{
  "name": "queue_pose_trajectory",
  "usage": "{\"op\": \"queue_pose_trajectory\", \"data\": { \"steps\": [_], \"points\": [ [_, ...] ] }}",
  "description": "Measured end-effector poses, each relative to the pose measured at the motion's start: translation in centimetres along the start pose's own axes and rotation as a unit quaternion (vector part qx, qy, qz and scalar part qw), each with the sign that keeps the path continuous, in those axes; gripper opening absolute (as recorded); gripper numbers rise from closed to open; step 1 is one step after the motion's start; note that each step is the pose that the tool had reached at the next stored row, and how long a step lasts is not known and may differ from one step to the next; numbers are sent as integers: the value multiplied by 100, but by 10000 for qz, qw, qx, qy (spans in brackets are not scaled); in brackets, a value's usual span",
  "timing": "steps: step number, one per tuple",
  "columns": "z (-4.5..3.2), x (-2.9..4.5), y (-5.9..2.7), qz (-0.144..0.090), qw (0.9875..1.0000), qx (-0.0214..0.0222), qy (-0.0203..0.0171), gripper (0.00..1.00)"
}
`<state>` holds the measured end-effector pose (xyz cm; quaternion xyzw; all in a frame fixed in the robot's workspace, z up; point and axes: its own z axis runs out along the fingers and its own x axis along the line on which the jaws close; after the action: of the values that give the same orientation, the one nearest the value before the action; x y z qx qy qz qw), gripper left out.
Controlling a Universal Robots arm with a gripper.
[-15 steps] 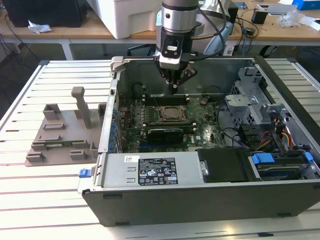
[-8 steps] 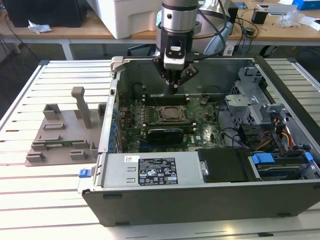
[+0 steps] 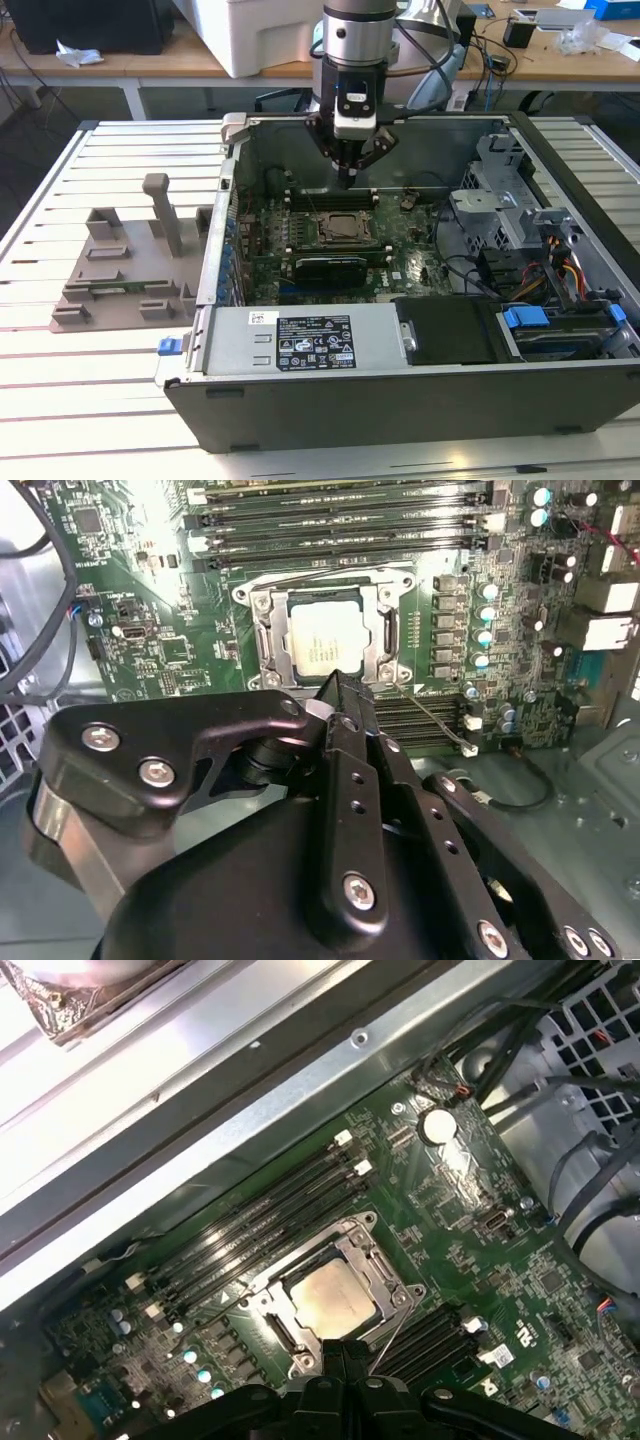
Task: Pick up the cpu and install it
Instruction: 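Install the first cpu locking lever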
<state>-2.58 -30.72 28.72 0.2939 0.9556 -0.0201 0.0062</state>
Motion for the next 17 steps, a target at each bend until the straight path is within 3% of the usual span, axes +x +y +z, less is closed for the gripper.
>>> {"op": "queue_pose_trajectory", "data": {
  "steps": [7,16,17],
  "points": [
    [0,0,0,-363,9993,-8,-13,11],
    [0,0,0,-781,9969,-19,-27,11],
    [0,0,0,-875,9962,-22,-30,11]
  ]
}}
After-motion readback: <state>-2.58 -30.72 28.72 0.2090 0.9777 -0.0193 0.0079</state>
